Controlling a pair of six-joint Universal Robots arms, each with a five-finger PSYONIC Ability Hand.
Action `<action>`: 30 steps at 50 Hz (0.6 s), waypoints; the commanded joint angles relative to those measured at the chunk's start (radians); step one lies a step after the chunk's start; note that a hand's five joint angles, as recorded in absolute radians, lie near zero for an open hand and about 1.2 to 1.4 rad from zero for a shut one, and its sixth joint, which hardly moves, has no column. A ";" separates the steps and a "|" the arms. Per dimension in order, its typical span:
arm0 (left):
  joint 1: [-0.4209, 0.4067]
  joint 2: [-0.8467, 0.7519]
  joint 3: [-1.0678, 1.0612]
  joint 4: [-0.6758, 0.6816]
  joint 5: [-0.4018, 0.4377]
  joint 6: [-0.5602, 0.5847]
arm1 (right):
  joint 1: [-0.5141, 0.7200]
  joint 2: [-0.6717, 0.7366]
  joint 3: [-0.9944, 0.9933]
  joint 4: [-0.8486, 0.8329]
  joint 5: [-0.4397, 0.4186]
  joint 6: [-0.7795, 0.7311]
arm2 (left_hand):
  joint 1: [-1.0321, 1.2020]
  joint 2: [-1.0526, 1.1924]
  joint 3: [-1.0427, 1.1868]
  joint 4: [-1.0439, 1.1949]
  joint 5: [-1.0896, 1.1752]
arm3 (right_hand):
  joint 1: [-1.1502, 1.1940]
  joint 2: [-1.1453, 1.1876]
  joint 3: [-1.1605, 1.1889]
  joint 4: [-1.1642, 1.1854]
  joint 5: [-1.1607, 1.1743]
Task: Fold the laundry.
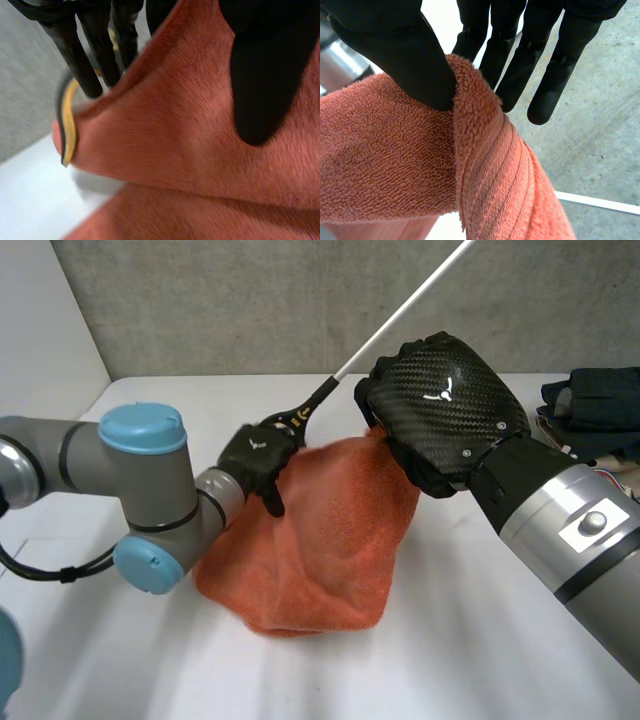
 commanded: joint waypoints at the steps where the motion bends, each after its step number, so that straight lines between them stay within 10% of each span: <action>1: -0.001 -0.034 0.003 -0.007 0.006 0.002 | -0.021 0.008 0.001 0.004 0.012 0.012 | 0.951 0.964 0.966 0.977 0.975 | 0.286 0.213 0.205 0.196 0.224; 11: 0.030 0.084 0.006 0.152 -0.083 0.010 | -0.053 0.244 -0.103 0.013 0.078 -0.001 | 0.951 0.964 0.966 0.977 0.975 | 0.286 0.213 0.205 0.196 0.224; 23: 0.048 0.227 0.136 0.709 -0.099 0.085 | -0.057 0.464 -0.652 -0.054 0.425 0.018 | 0.951 0.964 0.966 0.977 0.975 | 0.286 0.213 0.205 0.196 0.224; 30: 0.059 0.251 0.127 0.712 -0.129 0.096 | -0.054 0.458 -0.625 -0.261 0.422 0.041 | 0.951 0.964 0.966 0.977 0.975 | 0.286 0.213 0.205 0.196 0.224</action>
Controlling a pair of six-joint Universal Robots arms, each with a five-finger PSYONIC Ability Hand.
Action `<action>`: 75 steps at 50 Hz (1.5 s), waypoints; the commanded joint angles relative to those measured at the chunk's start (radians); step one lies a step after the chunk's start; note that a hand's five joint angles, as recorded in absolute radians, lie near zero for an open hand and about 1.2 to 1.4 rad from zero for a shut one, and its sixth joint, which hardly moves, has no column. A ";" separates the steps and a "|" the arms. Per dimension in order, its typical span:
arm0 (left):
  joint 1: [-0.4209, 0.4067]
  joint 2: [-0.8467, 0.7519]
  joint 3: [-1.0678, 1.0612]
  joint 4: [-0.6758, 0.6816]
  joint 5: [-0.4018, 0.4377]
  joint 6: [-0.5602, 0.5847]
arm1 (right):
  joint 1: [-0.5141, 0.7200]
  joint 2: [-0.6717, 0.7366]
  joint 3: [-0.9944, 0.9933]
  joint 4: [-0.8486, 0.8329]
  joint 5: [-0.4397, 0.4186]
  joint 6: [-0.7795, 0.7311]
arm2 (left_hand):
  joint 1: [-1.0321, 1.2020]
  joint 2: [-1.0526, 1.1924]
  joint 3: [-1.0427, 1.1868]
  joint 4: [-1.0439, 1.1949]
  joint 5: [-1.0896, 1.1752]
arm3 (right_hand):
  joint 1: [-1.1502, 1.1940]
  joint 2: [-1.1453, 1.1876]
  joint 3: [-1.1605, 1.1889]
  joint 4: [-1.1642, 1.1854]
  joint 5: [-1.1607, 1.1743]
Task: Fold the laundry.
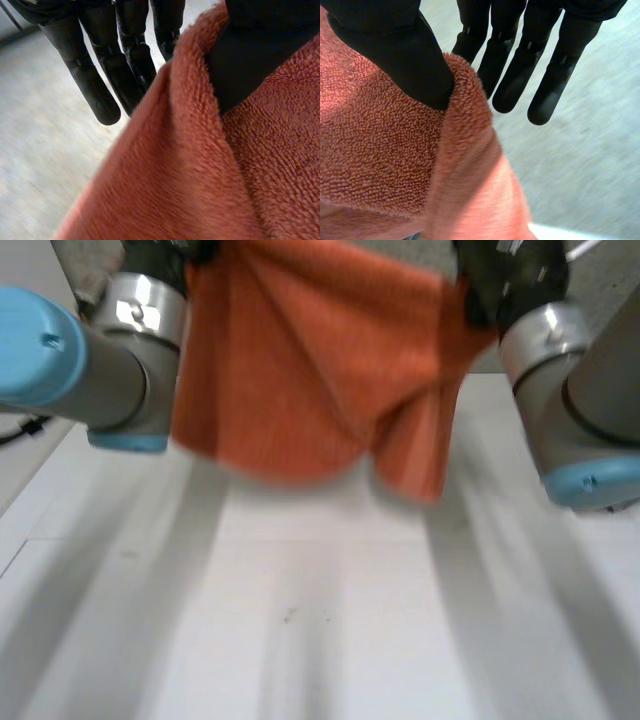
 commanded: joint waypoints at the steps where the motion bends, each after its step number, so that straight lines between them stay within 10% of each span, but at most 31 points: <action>1: 0.004 0.033 -0.023 -0.003 -0.033 0.013 | 0.009 -0.013 0.037 -0.174 -0.005 0.014 | 0.217 0.198 0.206 0.195 0.257 | 0.286 0.213 0.204 0.195 0.224; 18: -0.005 0.036 -0.673 -0.223 -0.100 0.153 | 0.006 0.082 0.386 0.044 -0.059 -0.115 | 0.212 0.192 0.200 0.190 0.252 | 0.286 0.213 0.204 0.195 0.224; 32: 0.043 -0.036 -0.713 -0.233 -0.097 0.259 | -0.010 0.160 0.519 0.046 -0.089 -0.127 | -0.608 -0.627 -0.619 -0.630 -0.567 | 0.286 0.213 0.204 0.195 0.224; 41: 0.105 0.025 -0.776 -0.276 -0.088 0.245 | -0.010 0.120 0.535 0.050 -0.091 -0.121 | -0.508 -0.527 -0.519 -0.530 -0.468 | 0.286 0.213 0.204 0.195 0.224; 50: 0.119 0.061 -0.819 -0.276 -0.045 0.231 | -0.005 0.120 0.538 0.055 -0.092 -0.111 | 0.216 0.197 0.205 0.194 0.257 | 0.286 0.213 0.204 0.195 0.224; 58: 0.136 0.113 -0.824 -0.309 0.046 0.196 | -0.031 0.093 0.524 0.096 -0.091 -0.065 | 0.217 0.198 0.206 0.195 0.257 | 0.286 0.213 0.204 0.195 0.224; 75: 0.177 0.850 -0.830 -0.417 0.070 0.193 | -0.108 -0.370 0.352 0.524 -0.154 -0.239 | 0.217 0.198 0.206 0.195 0.257 | 0.286 0.213 0.204 0.195 0.224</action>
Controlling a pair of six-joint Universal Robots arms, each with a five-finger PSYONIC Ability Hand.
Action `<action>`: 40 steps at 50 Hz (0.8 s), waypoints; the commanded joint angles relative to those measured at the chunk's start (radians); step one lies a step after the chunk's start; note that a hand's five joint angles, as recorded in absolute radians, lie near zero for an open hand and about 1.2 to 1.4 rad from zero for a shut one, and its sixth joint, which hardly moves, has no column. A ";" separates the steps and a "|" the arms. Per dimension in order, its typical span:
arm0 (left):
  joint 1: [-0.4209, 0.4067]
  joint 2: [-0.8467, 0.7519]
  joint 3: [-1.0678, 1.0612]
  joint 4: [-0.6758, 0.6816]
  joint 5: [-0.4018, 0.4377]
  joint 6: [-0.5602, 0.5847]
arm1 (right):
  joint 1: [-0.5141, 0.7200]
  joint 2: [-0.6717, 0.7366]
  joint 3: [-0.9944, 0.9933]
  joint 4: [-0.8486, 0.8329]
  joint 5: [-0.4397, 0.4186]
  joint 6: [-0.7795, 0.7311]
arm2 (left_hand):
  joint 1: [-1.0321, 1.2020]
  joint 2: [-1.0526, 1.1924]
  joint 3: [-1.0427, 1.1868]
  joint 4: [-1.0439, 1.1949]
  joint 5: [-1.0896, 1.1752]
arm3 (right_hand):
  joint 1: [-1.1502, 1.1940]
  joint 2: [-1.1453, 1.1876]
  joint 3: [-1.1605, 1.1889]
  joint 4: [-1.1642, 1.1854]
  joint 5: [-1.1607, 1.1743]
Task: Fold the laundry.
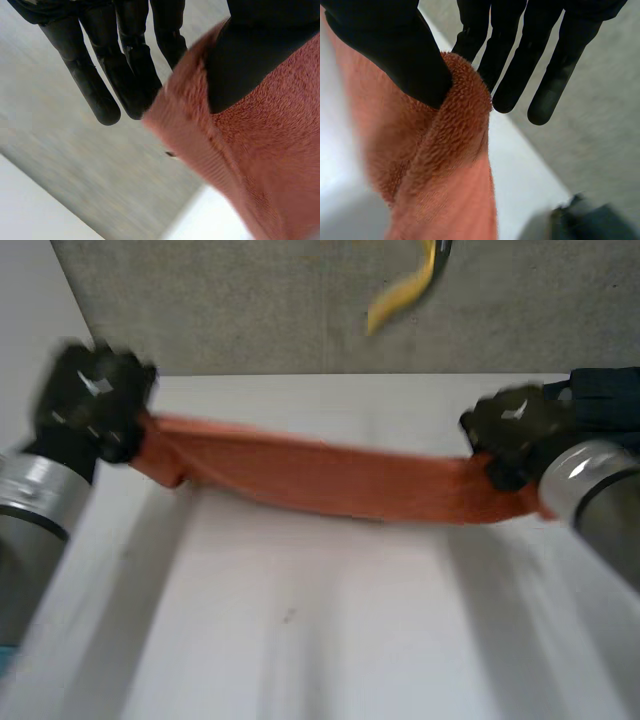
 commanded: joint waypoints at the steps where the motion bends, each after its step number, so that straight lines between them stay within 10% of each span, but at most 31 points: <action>1: 0.007 0.241 0.022 -0.045 0.021 0.003 | -0.009 -0.144 -0.041 0.088 -0.007 -0.104 | 0.236 0.199 0.205 0.198 0.239 | 0.287 0.213 0.204 0.195 0.224; 11: 0.008 0.198 0.013 -0.157 0.119 0.004 | -0.006 -0.150 -0.052 0.214 -0.016 -0.188 | 0.236 0.199 0.205 0.198 0.239 | 0.287 0.213 0.204 0.195 0.224; 25: 0.013 -0.374 0.249 -0.059 0.118 0.113 | 0.006 0.248 -0.265 0.165 -0.004 -0.182 | 0.236 0.199 0.205 0.198 0.239 | 0.287 0.213 0.204 0.195 0.224; 40: -0.015 -0.411 0.750 0.464 -0.024 -0.066 | -0.001 0.256 -0.439 -0.647 0.156 0.116 | 0.236 0.199 0.205 0.198 0.239 | 0.287 0.213 0.204 0.195 0.224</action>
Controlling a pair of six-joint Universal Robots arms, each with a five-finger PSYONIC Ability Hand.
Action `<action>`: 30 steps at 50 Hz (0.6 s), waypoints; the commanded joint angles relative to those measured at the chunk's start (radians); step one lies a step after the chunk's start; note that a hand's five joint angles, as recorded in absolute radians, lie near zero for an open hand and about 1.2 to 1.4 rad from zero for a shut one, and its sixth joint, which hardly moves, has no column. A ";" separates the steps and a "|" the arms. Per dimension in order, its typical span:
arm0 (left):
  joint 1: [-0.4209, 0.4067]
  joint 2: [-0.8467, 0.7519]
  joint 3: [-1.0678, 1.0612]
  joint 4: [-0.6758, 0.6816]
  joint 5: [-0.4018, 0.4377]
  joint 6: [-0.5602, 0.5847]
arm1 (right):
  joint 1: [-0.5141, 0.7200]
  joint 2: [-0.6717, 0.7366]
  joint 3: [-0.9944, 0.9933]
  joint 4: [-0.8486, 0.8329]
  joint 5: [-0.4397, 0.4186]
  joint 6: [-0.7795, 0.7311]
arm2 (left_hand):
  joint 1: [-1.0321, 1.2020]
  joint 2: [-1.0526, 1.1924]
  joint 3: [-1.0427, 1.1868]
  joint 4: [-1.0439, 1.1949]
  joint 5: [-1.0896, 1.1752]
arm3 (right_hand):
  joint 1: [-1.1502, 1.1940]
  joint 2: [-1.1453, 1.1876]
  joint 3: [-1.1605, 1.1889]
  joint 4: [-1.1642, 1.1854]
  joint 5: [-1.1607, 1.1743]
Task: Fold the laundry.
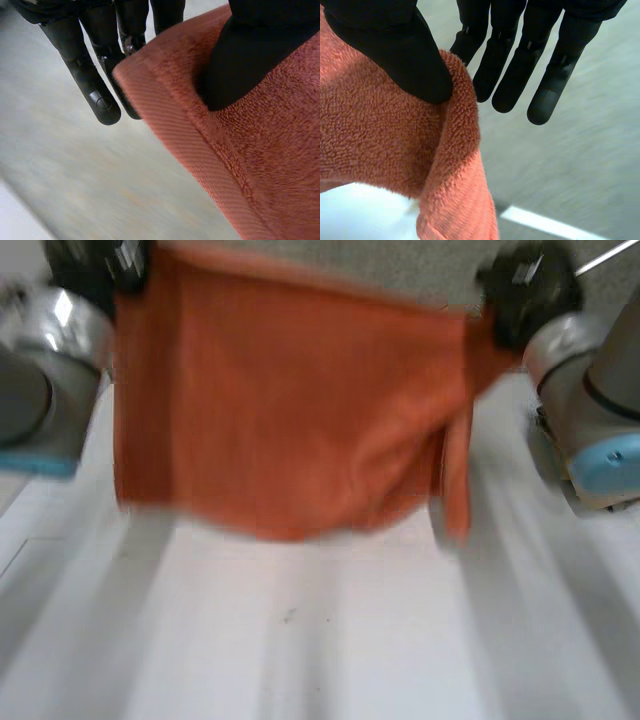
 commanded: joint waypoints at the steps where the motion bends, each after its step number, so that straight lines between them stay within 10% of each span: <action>1: 0.007 0.005 0.138 0.184 -0.098 -0.151 | -0.005 -0.083 0.067 -0.338 0.045 0.076 | 0.236 0.197 0.201 0.194 0.239 | 0.287 0.213 0.204 0.195 0.224; 11: 0.003 0.012 -0.121 -0.014 -0.098 -0.151 | -0.008 -0.106 0.215 -0.181 -0.049 0.071 | 0.236 0.197 0.201 0.194 0.239 | 0.287 0.213 0.204 0.195 0.224; 30: -0.005 -0.049 -0.651 0.035 -0.064 -0.085 | -0.050 0.067 0.515 0.051 -0.136 0.002 | 0.236 0.197 0.201 0.194 0.239 | 0.108 0.033 0.024 0.015 0.044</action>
